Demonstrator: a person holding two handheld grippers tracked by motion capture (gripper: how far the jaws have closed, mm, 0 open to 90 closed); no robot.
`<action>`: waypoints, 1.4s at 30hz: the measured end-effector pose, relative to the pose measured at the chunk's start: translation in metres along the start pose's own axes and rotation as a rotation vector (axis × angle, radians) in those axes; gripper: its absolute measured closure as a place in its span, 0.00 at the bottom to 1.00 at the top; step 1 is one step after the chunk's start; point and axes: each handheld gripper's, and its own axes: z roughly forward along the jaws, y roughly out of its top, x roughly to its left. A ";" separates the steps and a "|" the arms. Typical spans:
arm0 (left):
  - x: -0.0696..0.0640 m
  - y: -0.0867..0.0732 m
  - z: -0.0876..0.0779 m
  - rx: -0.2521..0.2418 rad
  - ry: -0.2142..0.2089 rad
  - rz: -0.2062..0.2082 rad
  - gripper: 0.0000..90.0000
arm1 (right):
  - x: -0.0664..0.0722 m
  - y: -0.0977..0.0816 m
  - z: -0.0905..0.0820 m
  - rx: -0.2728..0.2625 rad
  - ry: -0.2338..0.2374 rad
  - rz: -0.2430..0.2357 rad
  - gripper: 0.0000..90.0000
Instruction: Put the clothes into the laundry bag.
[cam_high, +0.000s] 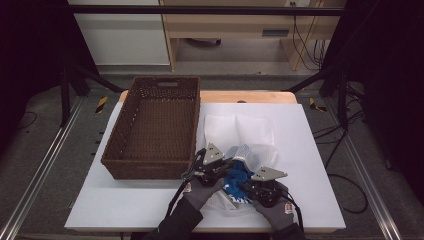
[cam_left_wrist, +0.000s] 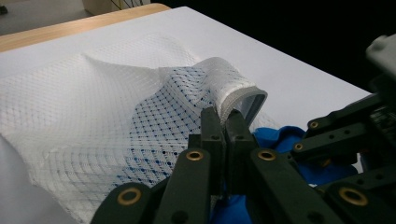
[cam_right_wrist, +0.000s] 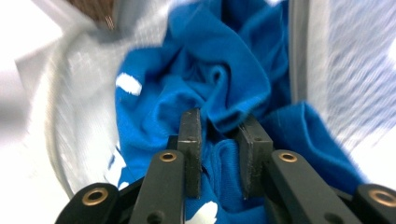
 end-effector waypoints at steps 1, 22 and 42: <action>0.000 0.001 0.000 -0.003 -0.002 -0.004 0.98 | 0.001 0.004 -0.002 -0.028 -0.008 -0.001 0.83; -0.002 0.000 -0.001 -0.008 -0.014 -0.006 0.98 | -0.010 0.032 0.037 -0.095 -0.187 0.054 0.58; 0.003 -0.004 -0.001 0.005 -0.002 -0.012 0.98 | -0.027 -0.012 -0.005 -0.048 -0.078 0.038 0.27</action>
